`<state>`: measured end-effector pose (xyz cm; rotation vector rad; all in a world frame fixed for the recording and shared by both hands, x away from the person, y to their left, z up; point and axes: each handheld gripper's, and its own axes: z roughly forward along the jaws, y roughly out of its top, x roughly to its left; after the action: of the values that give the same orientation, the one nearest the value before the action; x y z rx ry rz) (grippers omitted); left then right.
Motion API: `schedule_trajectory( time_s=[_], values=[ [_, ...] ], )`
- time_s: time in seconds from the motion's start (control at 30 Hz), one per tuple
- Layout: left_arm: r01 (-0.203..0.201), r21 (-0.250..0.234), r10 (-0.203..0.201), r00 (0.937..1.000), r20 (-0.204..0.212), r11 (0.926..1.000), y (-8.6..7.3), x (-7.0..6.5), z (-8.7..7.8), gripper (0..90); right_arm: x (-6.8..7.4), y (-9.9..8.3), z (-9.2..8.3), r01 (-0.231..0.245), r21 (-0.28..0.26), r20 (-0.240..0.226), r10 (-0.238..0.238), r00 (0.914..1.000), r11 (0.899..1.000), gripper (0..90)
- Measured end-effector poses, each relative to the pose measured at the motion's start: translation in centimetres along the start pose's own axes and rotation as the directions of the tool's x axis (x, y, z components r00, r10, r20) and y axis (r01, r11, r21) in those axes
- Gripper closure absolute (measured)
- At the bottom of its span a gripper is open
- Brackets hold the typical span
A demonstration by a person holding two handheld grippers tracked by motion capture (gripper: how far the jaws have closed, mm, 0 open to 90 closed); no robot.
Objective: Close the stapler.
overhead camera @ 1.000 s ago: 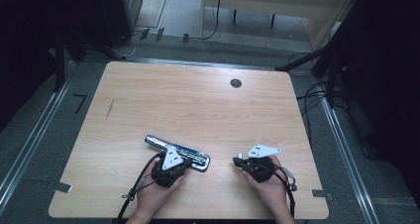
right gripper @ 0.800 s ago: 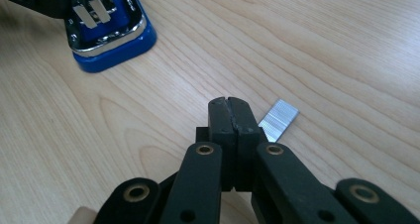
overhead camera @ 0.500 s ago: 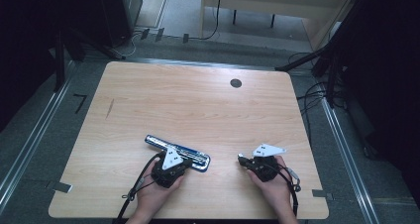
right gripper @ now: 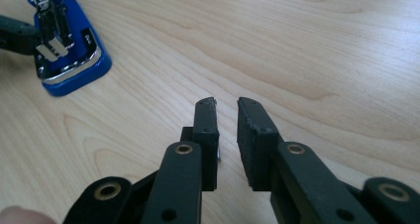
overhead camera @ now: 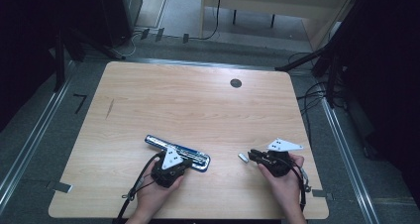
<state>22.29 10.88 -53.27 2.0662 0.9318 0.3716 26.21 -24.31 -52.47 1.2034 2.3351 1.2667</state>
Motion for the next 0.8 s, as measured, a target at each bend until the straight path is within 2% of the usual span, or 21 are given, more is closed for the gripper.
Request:
schedule_trajectory(
  time_s=[0.13, 0.2, 0.33, 0.43, 0.5, 0.57, 0.8],
  values=[
    [0.002, 0.001, -0.002, 1.0000, 0.002, 1.0000, 0.0, 0.0, 0.0, 90.0, 0.2, -0.4, 0.1, 0.025, 0.011, 0.028, -0.025, 0.9993, 1.000, 71.3],
    [0.003, 0.000, -0.003, 1.0000, 0.002, 1.0000, 0.0, 0.0, 0.0, 90.0, 0.4, -0.2, 0.4, 0.028, 0.038, 0.007, -0.028, 0.9996, 0.999, 65.8],
    [0.004, 0.000, -0.004, 1.0000, 0.004, 1.0000, 0.0, 0.1, 0.0, 90.0, 0.8, -0.3, 0.8, 0.089, 0.073, 0.049, -0.093, 0.9945, 0.993, 69.3],
    [0.006, 0.000, -0.006, 1.0000, 0.006, 1.0000, 0.0, 0.1, 0.0, 90.0, 0.6, -0.4, 1.1, 0.079, 0.065, -0.005, -0.079, 0.9968, 0.995, 69.9],
    [0.006, 0.000, -0.006, 1.0000, 0.006, 1.0000, 0.0, 0.1, 0.0, 90.0, 0.8, -0.5, 1.4, 0.100, 0.073, -0.022, -0.098, 0.9949, 0.992, 69.7],
    [0.007, 0.000, -0.007, 1.0000, 0.007, 1.0000, 0.0, 0.1, 0.0, 90.0, 0.9, -0.5, 1.6, 0.116, 0.081, -0.017, -0.115, 0.9932, 0.990, 69.4],
    [0.012, -0.001, -0.012, 0.9999, 0.009, 0.9999, 0.0, 0.1, 0.0, 90.0, 1.1, -0.4, 1.9, 0.128, 0.101, -0.002, -0.129, 0.9917, 0.987, 72.2]
  ],
)
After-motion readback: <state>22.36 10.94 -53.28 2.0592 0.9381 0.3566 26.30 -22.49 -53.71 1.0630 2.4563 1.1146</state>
